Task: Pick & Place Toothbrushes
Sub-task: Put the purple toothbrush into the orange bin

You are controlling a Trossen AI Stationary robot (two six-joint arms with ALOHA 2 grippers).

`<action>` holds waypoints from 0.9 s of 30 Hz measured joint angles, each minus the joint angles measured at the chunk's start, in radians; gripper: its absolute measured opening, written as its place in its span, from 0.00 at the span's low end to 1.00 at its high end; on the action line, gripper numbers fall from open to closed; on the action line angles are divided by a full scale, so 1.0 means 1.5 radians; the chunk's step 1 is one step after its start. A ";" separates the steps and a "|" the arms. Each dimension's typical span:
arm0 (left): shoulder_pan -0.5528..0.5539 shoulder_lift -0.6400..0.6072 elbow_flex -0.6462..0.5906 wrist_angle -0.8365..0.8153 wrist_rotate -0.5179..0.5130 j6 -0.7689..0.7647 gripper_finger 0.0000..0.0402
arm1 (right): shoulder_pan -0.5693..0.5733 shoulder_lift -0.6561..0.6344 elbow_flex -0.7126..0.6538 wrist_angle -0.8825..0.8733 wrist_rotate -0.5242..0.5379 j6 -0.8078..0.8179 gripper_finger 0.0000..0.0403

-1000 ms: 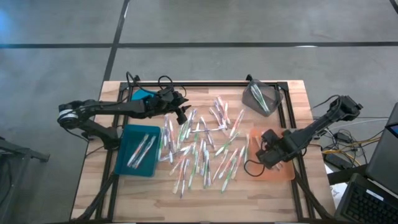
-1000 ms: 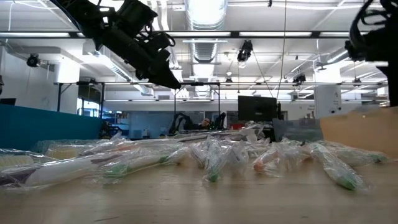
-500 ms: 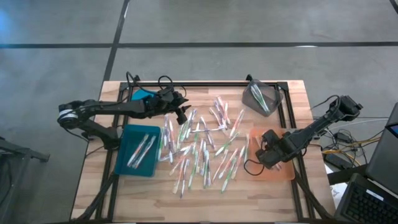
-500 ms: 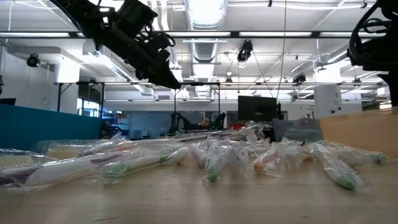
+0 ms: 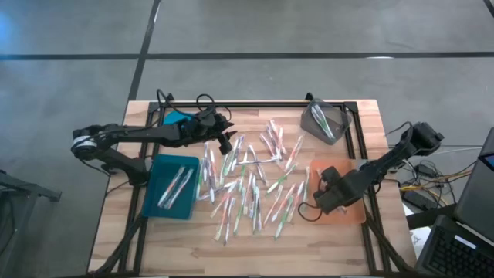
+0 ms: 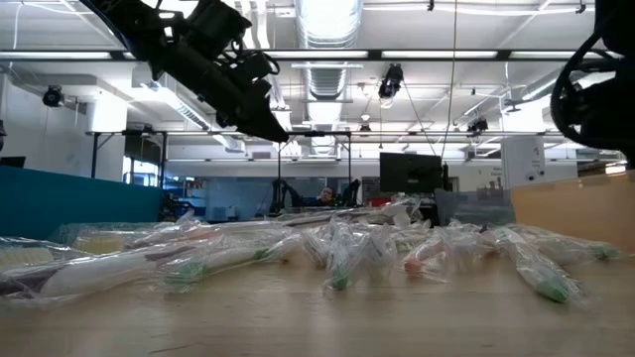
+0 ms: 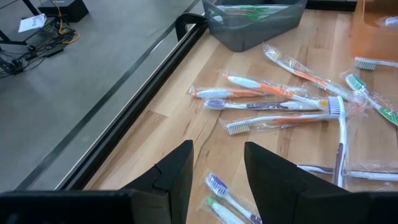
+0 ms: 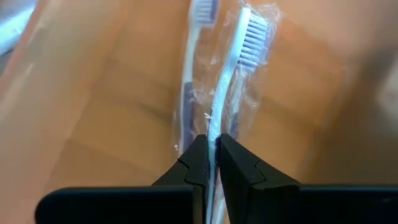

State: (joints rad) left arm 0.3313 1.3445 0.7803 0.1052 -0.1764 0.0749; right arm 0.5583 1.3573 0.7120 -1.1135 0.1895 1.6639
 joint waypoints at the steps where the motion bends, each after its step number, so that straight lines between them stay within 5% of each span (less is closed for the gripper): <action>1: 0.000 0.000 0.000 -0.001 0.000 0.000 0.37 | 0.000 0.006 0.000 0.005 -0.002 -0.003 0.04; 16: 0.000 0.000 0.000 -0.001 0.000 0.000 0.37 | 0.000 0.048 0.000 0.024 -0.003 -0.005 0.05; 27: 0.000 0.000 0.000 -0.001 0.000 0.000 0.37 | 0.000 0.048 -0.001 0.023 -0.003 0.003 0.22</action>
State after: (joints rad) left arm 0.3313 1.3445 0.7803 0.1036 -0.1764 0.0746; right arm 0.5583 1.4296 0.7105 -1.0793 0.1848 1.6680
